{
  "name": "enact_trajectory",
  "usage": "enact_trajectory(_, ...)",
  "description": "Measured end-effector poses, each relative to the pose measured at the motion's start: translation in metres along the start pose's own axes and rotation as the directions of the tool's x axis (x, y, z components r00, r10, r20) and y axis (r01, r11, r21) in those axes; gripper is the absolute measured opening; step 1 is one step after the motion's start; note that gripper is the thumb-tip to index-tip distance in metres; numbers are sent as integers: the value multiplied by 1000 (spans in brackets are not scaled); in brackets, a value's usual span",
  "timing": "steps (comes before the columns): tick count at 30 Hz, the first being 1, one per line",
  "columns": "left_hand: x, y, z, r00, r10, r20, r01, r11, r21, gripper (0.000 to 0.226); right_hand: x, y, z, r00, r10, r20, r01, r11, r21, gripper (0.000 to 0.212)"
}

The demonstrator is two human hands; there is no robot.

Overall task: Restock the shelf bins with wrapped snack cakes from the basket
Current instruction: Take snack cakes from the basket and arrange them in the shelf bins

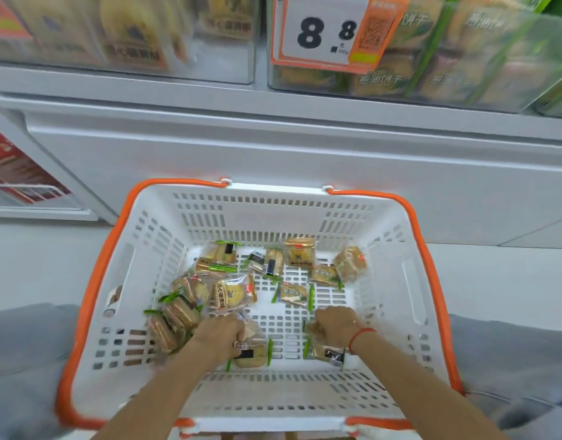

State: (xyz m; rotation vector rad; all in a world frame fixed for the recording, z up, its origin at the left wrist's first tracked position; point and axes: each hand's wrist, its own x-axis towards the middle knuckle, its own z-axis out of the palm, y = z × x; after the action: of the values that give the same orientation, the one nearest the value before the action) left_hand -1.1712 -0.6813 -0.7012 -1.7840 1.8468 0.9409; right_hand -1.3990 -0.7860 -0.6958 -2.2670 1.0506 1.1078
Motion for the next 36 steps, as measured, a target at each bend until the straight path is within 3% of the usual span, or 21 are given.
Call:
enact_trajectory(3, 6, 1, -17, 998, -61, -9, 54, 934, -354, 32, -4, 0, -37, 995, -76, 70, 47, 937, 346, 29)
enact_trajectory(6, 8, 14, -59, 995, -41, -91, -37, 695, -718, 41, -22, 0, -90, 993, -122, 9, 106, 897, 429, 27)
enact_trajectory(8, 1, 27, -94, 982, 38, -187, -176, 562, -809, 42, -39, 5, -123, 987, -148, -64, 161, 869, 467, 19)
enact_trajectory(15, -46, 59, -190, 832, 72, -550, -517, 461, -722, 11, -123, 37, -213, 950, -192, -247, 302, 768, 565, 17)
enact_trajectory(21, -79, 86, -245, 721, 64, -690, -651, 404, -643, 11, -184, 51, -234, 793, -147, -591, 520, 667, 533, 18)
enact_trajectory(25, -94, 108, -273, 699, -56, -713, -682, 249, -688, 9, -196, 55, -235, 672, 5, -740, 642, 496, 586, 19)
enact_trajectory(28, -100, 119, -289, 709, -126, -694, -680, 138, -720, 31, -205, 57, -241, 631, 156, -760, 705, 296, 645, 26)
enact_trajectory(30, -101, 126, -293, 687, -123, -717, -697, 168, -697, 36, -208, 56, -245, 620, 195, -760, 729, 216, 650, 37)
enact_trajectory(32, -99, 131, -298, 628, -148, -764, -729, 232, -644, 24, -213, 59, -249, 591, 226, -774, 746, 210, 631, 38)
enact_trajectory(36, -97, 136, -310, 487, -118, -865, -771, 408, -489, 18, -230, 72, -260, 466, 232, -853, 758, 392, 521, 37)
